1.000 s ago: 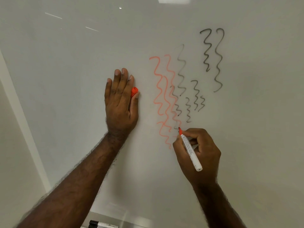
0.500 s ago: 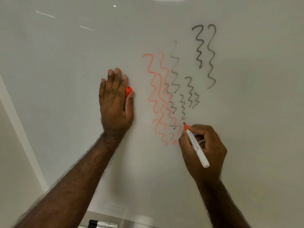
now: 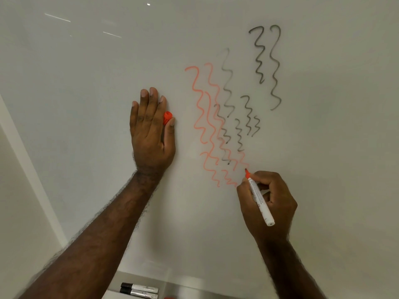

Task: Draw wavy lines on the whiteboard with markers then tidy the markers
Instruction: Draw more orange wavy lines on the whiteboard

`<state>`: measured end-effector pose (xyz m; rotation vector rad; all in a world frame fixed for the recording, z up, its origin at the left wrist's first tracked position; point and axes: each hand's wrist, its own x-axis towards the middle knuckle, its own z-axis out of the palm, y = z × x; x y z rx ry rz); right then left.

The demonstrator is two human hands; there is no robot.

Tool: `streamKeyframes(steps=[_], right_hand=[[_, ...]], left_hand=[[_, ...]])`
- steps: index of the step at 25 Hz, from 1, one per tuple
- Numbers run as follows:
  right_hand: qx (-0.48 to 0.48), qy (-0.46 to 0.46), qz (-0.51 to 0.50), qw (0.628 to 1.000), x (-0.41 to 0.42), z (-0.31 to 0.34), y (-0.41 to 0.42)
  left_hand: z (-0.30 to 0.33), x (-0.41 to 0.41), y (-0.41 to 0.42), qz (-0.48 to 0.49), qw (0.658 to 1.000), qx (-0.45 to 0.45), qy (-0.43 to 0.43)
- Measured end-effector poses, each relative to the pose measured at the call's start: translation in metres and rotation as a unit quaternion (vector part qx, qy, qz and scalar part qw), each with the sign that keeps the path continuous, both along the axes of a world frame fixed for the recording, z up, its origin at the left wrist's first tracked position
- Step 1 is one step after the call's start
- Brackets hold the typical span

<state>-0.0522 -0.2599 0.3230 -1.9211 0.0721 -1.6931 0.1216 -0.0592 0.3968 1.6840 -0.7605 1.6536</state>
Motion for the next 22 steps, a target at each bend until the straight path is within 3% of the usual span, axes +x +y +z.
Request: streamKeyframes(steps=[9,13,16,22], right_hand=[[0.020,0.032,-0.007,0.999,-0.011,-0.029,-0.010],[0.102,0.073,0.042,0.991,-0.023,-0.033,-0.015],[0.256,0.112,0.157,0.947,-0.034,-0.032,-0.016],[0.322,0.190,0.307,0.875,-0.057,-0.041,-0.016]], left_hand=[[-0.002,0.000,0.000,0.014,1.000,0.006,0.000],[-0.002,-0.005,0.000,0.012,1.000,0.003,0.015],[-0.004,-0.015,0.001,0.006,0.999,0.004,0.044],[-0.044,-0.087,0.003,-0.115,0.974,-0.059,0.184]])
